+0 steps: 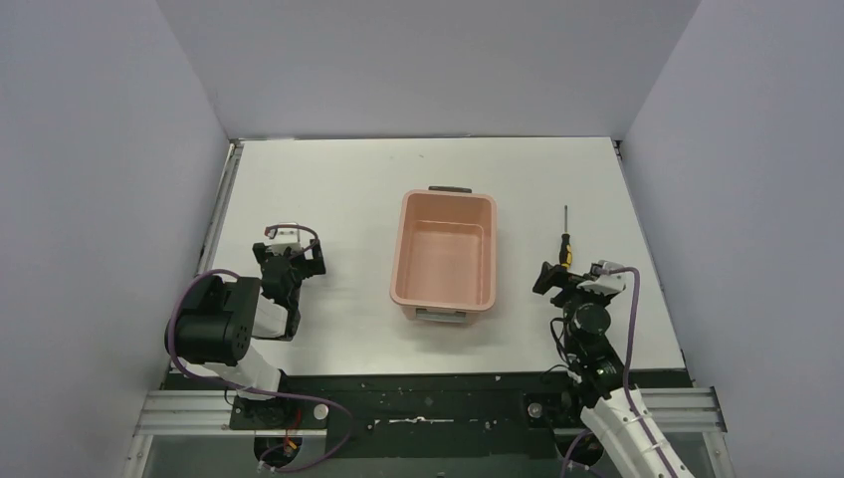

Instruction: Put the screwdriver in the bin

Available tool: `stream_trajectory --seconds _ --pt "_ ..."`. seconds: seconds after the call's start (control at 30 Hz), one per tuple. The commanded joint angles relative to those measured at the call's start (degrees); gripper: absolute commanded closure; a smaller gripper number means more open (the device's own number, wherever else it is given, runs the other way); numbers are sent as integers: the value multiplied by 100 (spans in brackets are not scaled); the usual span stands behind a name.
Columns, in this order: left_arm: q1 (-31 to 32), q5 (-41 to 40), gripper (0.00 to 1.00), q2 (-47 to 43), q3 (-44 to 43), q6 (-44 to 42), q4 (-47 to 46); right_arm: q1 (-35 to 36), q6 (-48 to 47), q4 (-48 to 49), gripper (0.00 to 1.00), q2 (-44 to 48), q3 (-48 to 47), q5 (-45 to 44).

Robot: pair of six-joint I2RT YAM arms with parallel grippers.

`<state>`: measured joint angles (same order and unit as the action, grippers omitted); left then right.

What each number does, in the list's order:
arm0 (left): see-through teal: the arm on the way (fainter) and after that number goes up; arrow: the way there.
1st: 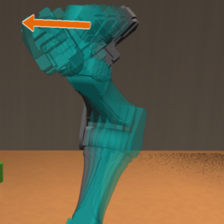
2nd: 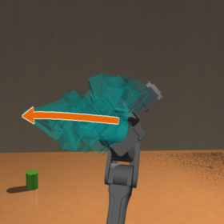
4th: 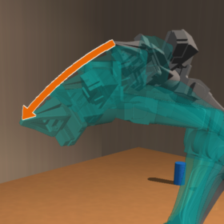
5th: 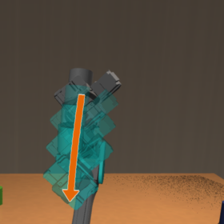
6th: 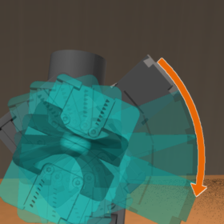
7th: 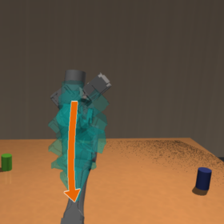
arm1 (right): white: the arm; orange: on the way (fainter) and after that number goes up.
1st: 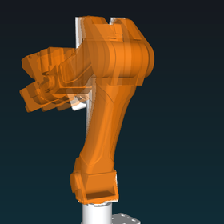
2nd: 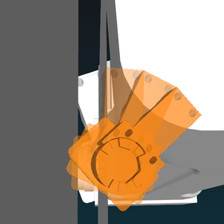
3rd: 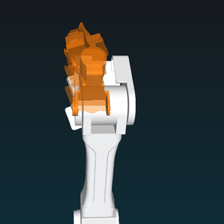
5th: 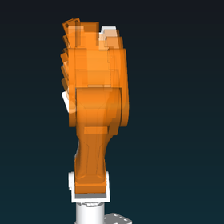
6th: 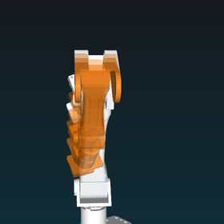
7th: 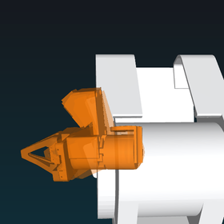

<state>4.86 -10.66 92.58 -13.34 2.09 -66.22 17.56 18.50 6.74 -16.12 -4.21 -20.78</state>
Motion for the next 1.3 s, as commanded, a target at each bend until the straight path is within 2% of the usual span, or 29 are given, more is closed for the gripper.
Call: stream_trajectory --seconds 0.0,0.1,0.17,0.3,0.5,0.63,0.8,0.93,1.0,1.07,1.13,1.23,1.27 --pt "-21 28 3 -38 -107 -69 -325 -21 121 128 0 -461 -680 -514" --pt "-20 28 3 -31 -107 -73 -326 -75 186 -584 0 -1389 -1840 -1136" --pt "-26 28 3 -36 -107 -76 -323 -221 -112 -1173 0 -2188 -2888 -1078" --pt "-20 29 3 -37 -107 -73 -322 -647 -576 -2416 0 -4067 -5099 -308" --pt "-23 28 3 -34 -107 -68 -327 -1811 -1025 -4510 0 -6651 -7583 1435" --pt "-23 28 3 -33 -107 -69 -327 -2291 -1107 -4702 0 -7765 -7917 1942" --pt "-20 28 3 -32 -107 -69 -325 -2398 -1146 -4542 9 -8759 -7752 2495" --pt "-21 28 3 -37 -107 -68 -328 -2404 -1137 -4296 17 -9266 -7460 2367" --pt "-22 28 3 -33 -107 -73 -322 -2407 -1160 -4105 25 -9427 -7317 2430" --pt "-22 28 3 -37 -107 -69 -325 -2403 -1166 -4068 37 -9569 -7230 2450" --pt "-25 28 3 -33 -107 -75 -327 -2407 -1114 -4081 56 -9651 -7173 2395" --pt "-21 28 3 -38 -107 -69 -326 -2404 -1075 -4189 97 -9602 -7195 2336" --pt "-25 28 3 -36 -108 -68 -330 -2399 -1062 -4293 100 -9535 -7254 2326"
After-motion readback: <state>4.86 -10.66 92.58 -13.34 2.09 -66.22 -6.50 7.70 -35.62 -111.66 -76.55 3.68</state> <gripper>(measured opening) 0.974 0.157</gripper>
